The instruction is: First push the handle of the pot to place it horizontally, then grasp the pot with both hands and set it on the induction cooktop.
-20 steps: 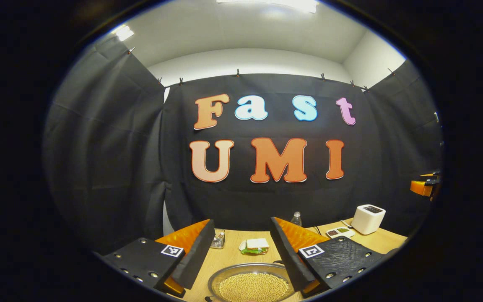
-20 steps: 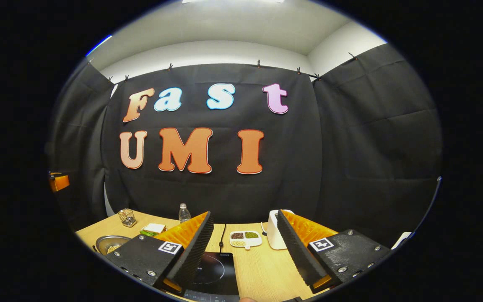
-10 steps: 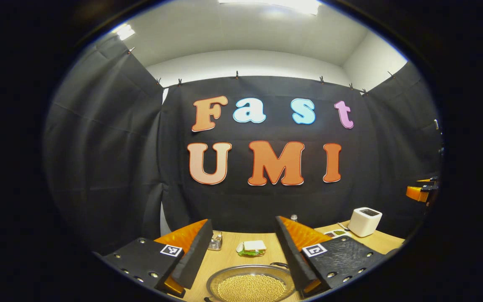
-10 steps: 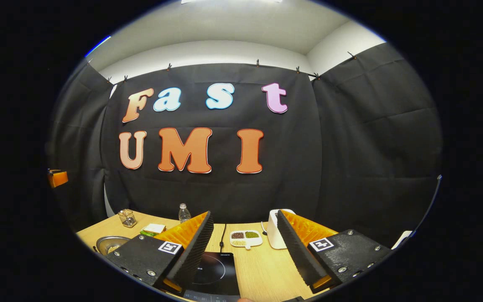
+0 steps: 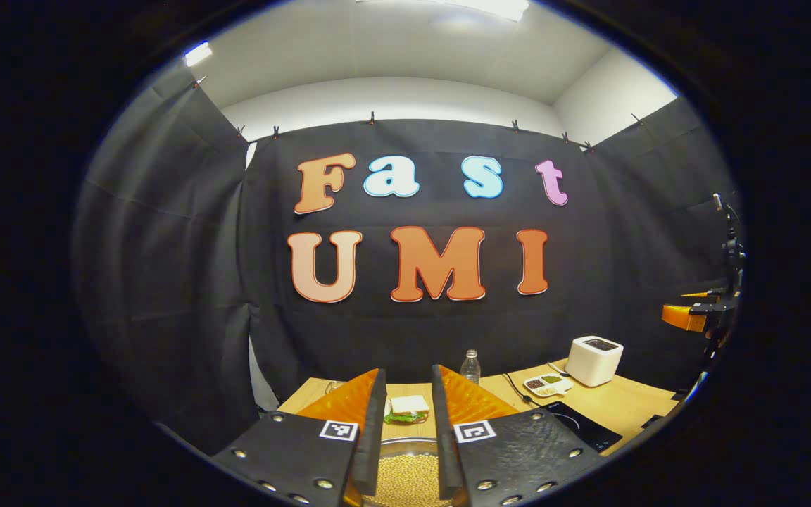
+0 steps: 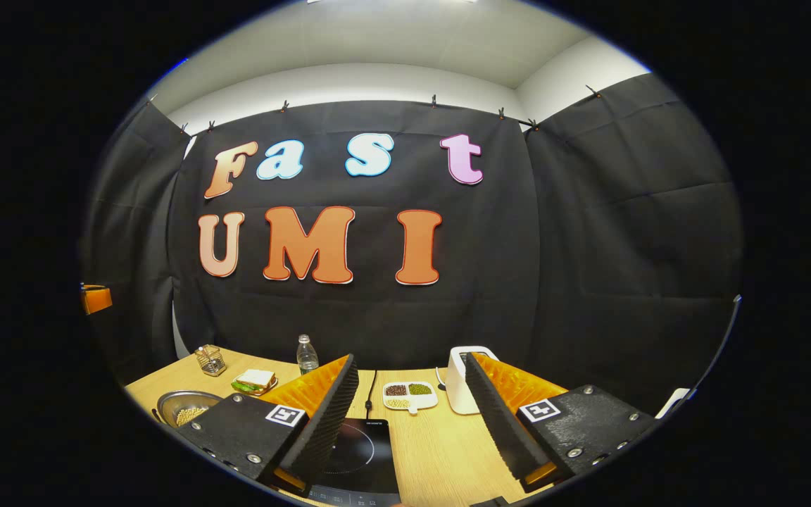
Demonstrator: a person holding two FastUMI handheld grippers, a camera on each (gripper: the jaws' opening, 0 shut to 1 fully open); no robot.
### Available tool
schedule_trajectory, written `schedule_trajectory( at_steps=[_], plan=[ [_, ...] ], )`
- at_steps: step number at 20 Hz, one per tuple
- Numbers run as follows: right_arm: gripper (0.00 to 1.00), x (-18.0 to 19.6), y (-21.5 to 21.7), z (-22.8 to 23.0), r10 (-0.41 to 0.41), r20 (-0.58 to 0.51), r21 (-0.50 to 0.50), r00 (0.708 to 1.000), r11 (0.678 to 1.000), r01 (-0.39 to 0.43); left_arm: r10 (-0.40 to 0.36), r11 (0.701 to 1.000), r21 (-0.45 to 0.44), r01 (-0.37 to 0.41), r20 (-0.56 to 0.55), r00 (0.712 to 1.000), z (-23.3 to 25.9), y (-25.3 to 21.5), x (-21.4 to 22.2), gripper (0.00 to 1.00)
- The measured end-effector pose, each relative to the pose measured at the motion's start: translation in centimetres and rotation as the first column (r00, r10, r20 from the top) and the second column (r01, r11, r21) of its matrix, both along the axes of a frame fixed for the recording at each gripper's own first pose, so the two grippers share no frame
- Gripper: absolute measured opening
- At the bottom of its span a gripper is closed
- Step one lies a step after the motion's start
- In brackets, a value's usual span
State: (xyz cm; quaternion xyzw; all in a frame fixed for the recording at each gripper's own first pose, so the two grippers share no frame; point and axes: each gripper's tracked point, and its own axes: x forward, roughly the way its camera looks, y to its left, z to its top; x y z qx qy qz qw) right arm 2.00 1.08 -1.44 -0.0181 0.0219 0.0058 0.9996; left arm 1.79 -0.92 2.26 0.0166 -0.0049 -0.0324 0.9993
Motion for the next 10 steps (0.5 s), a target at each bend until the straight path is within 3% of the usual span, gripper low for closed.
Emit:
schedule_trajectory(
  at_steps=[3, 10],
  plan=[
    [1.0, 0.1, 0.0, -0.3, -0.001, -0.002, -0.007, 1.0, 1.0, 0.001, 0.016, 1.0, 0.0, -0.016, -0.026, 1.0, -0.9, 0.4, 0.1, 0.05],
    [0.95, 0.5, 0.8, -0.6, 0.008, -0.004, 0.001, 1.0, 1.0, -0.008, 0.002, 1.0, 0.014, -0.001, -0.076, 0.997, -3.7, 0.5, -0.9, 0.02]
  ],
)
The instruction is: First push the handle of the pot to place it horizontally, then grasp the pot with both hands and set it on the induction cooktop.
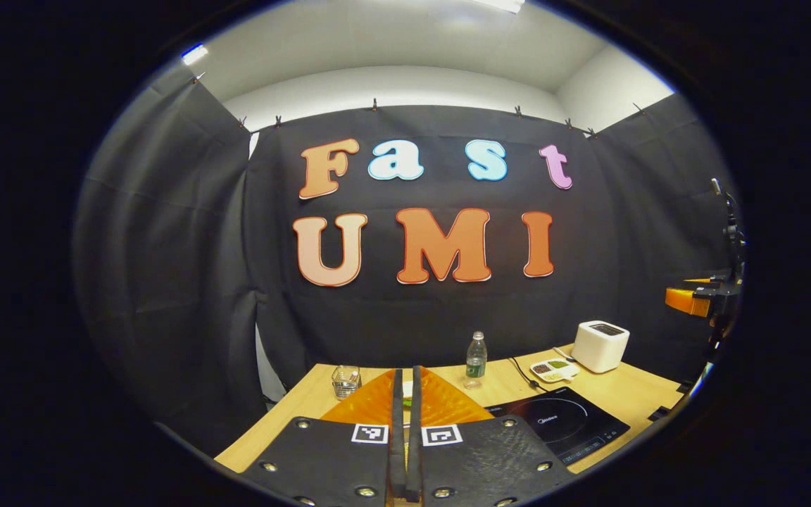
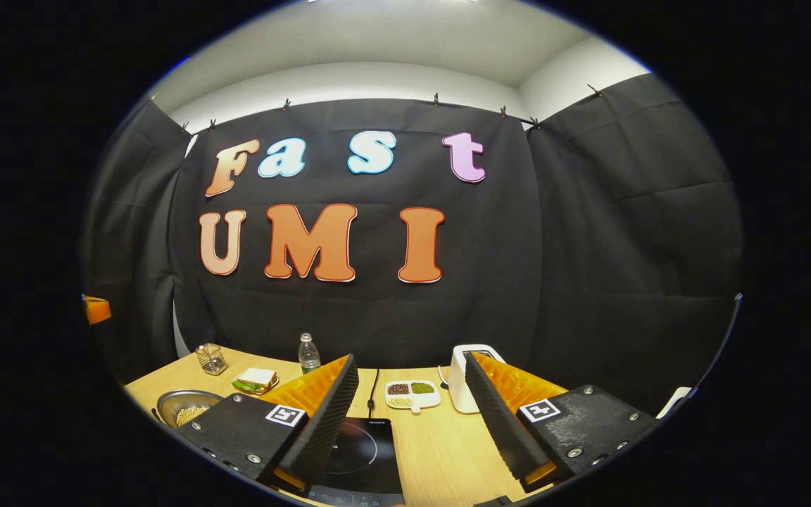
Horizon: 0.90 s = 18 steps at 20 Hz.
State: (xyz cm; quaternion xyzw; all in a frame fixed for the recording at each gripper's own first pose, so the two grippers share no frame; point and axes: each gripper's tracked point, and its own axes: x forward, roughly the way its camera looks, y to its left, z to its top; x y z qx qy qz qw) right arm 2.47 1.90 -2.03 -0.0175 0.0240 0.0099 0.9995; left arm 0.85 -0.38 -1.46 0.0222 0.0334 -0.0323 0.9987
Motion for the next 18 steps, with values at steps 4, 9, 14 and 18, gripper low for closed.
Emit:
schedule_trajectory(
  at_steps=[4, 9, 14, 18],
  plan=[
    [0.95, 0.2, 0.6, -0.5, 0.01, -0.01, -0.004, 1.0, 1.0, -0.01, 0.032, 0.999, 0.025, -0.031, -0.038, 0.999, -2.1, 1.6, -0.8, 0.02],
    [0.95, 0.5, 1.0, -0.6, 0.016, -0.007, -0.005, 1.0, 1.0, -0.016, 0.033, 0.999, 0.016, -0.031, -0.124, 0.992, -6.8, 1.8, -2.5, 0.02],
    [0.95, 0.5, 1.1, -0.4, 0.01, 0.01, -0.006, 1.0, 1.0, -0.01, 0.063, 0.998, 0.004, -0.064, -0.205, 0.977, -12.0, 2.7, -4.0, 0.02],
    [0.95, 0.5, 1.0, -0.5, 0.0, 0.027, -0.017, 1.0, 1.0, 0.001, 0.086, 0.995, -0.025, -0.097, -0.279, 0.956, -16.1, 3.7, -5.5, 0.03]
  ],
)
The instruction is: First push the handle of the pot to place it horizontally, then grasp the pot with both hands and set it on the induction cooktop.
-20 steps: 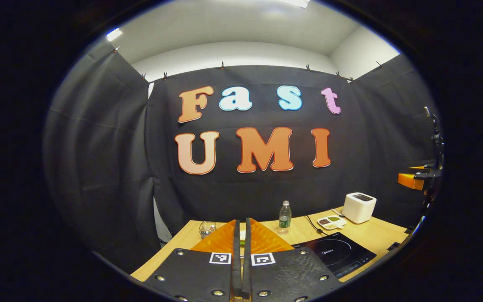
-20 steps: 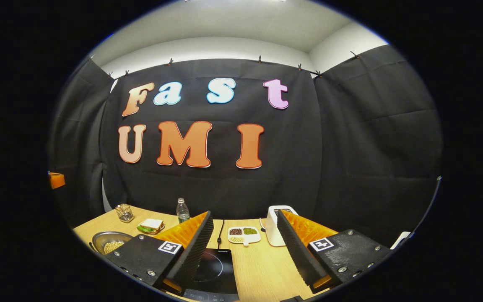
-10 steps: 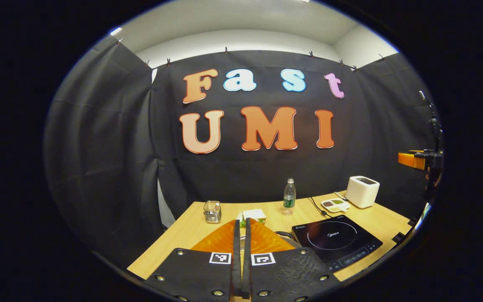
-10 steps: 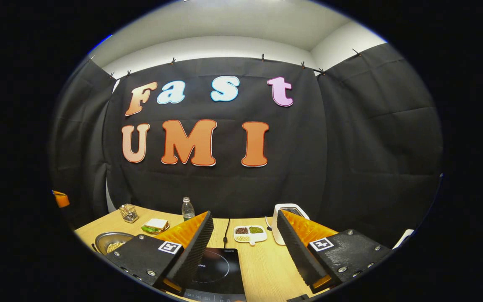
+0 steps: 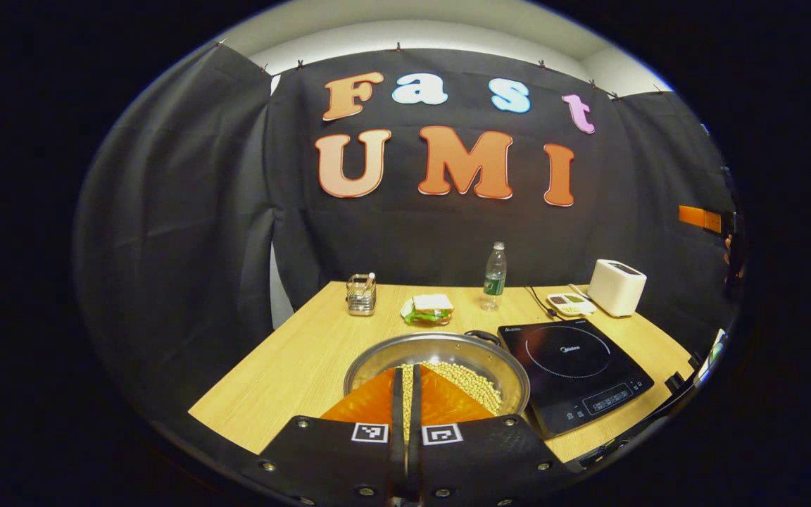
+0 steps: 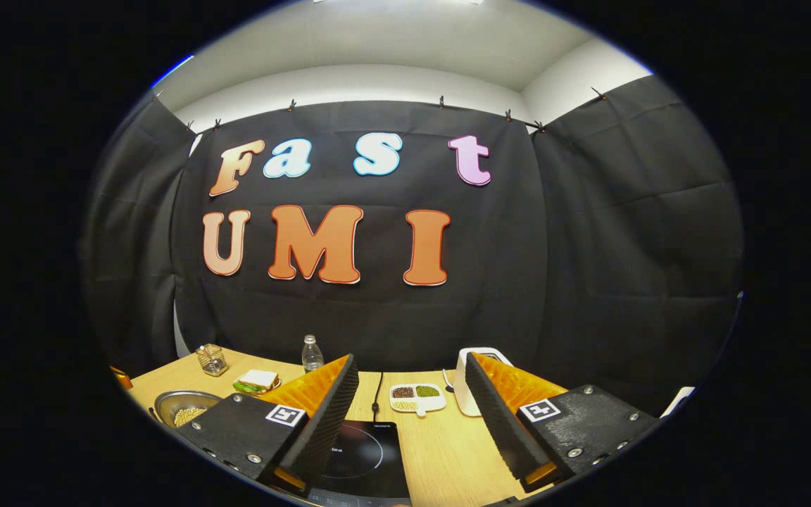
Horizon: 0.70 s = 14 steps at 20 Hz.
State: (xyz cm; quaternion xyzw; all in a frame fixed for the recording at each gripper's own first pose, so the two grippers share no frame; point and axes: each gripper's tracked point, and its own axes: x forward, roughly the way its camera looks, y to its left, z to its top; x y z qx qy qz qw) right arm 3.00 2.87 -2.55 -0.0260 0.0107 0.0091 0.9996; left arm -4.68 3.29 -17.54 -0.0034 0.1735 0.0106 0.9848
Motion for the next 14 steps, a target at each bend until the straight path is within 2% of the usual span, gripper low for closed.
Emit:
schedule_trajectory(
  at_steps=[2, 3, 4, 7, 8, 9, 14],
  plan=[
    [0.95, 0.0, 0.2, -0.1, 0.0, 0.002, -0.001, 1.0, 1.0, 0.0, 0.007, 1.0, -0.025, -0.008, -0.033, 0.999, -1.9, 0.1, -0.9, 0.02],
    [1.0, 0.0, 0.4, -0.3, 0.003, 0.001, 0.0, 1.0, 1.0, -0.003, 0.012, 0.999, -0.031, -0.013, -0.048, 0.999, -2.7, 0.2, -1.4, 0.02],
    [0.95, 0.1, 0.6, -0.6, 0.008, -0.002, 0.0, 1.0, 1.0, -0.008, 0.015, 0.999, -0.035, -0.017, -0.064, 0.998, -3.5, 0.2, -1.7, 0.02],
    [0.95, 0.0, 1.2, -1.4, 0.02, -0.019, -0.002, 1.0, 1.0, -0.02, 0.019, 0.998, -0.059, -0.026, -0.114, 0.993, -6.3, 0.0, -3.1, 0.02],
    [1.0, 0.1, 1.5, -1.8, 0.026, -0.027, -0.002, 0.999, 1.0, -0.026, 0.021, 0.997, -0.073, -0.031, -0.135, 0.991, -7.4, -0.1, -3.7, 0.02],
    [0.95, 0.1, 1.7, -2.1, 0.031, -0.033, -0.003, 0.999, 1.0, -0.031, 0.025, 0.996, -0.085, -0.038, -0.158, 0.987, -8.3, -0.1, -4.1, 0.03],
    [0.95, 0.1, 2.0, -2.5, 0.032, -0.036, -0.009, 0.999, 0.999, -0.032, 0.051, 0.994, -0.086, -0.072, -0.227, 0.973, -12.0, 0.3, -5.0, 0.03]
  ],
)
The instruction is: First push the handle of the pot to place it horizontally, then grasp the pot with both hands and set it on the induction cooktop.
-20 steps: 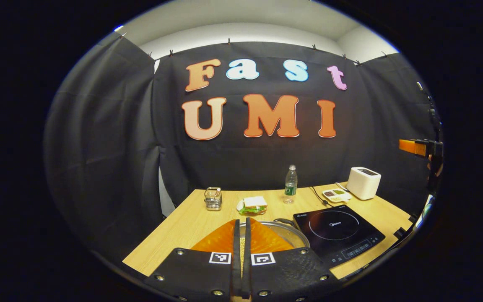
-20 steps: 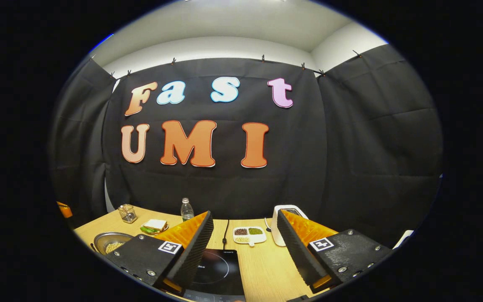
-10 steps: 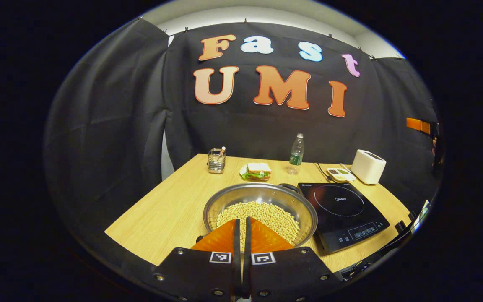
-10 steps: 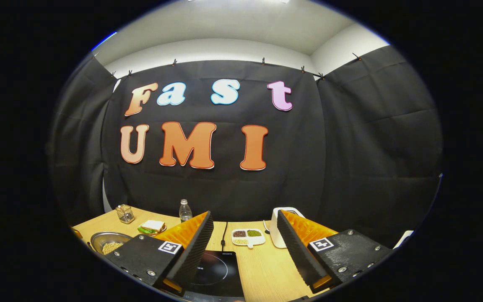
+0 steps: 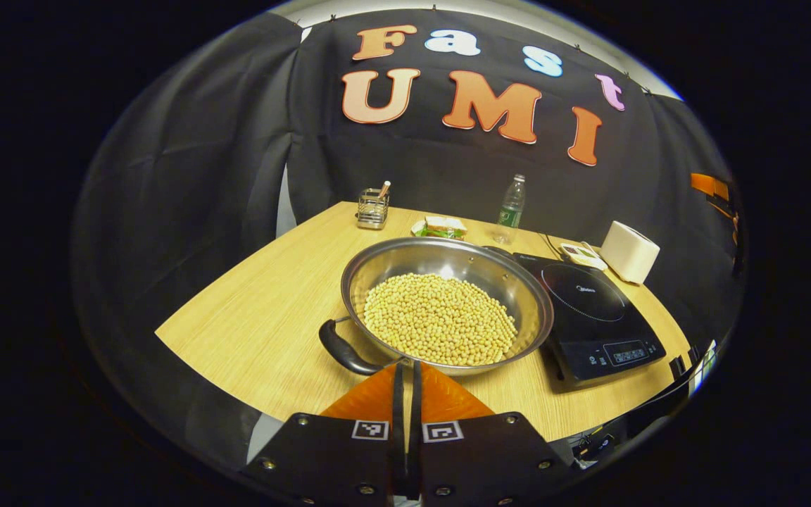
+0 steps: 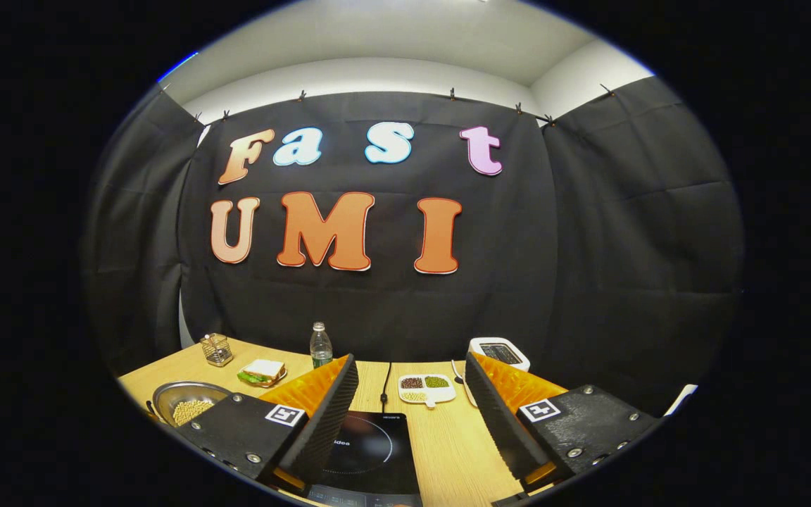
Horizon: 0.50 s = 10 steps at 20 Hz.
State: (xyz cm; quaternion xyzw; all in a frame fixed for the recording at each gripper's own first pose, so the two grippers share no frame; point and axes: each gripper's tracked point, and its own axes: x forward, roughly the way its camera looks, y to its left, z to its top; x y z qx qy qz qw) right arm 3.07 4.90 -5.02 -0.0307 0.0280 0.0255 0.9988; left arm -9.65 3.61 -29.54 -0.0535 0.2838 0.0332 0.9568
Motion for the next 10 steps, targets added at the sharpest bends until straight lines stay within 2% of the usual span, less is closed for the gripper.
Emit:
schedule_trajectory(
  at_steps=[6, 10],
  plan=[
    [0.95, -0.2, 0.5, -0.7, 0.005, -0.011, -0.013, 1.0, 1.0, -0.005, 0.006, 1.0, -0.011, -0.006, -0.073, 0.997, -3.8, 0.5, 0.0, 0.02],
    [0.95, -0.1, 1.1, -1.2, 0.012, -0.021, -0.02, 1.0, 1.0, -0.013, 0.053, 0.998, -0.019, -0.055, -0.091, 0.994, -4.4, 2.4, 0.8, 0.03]
  ],
)
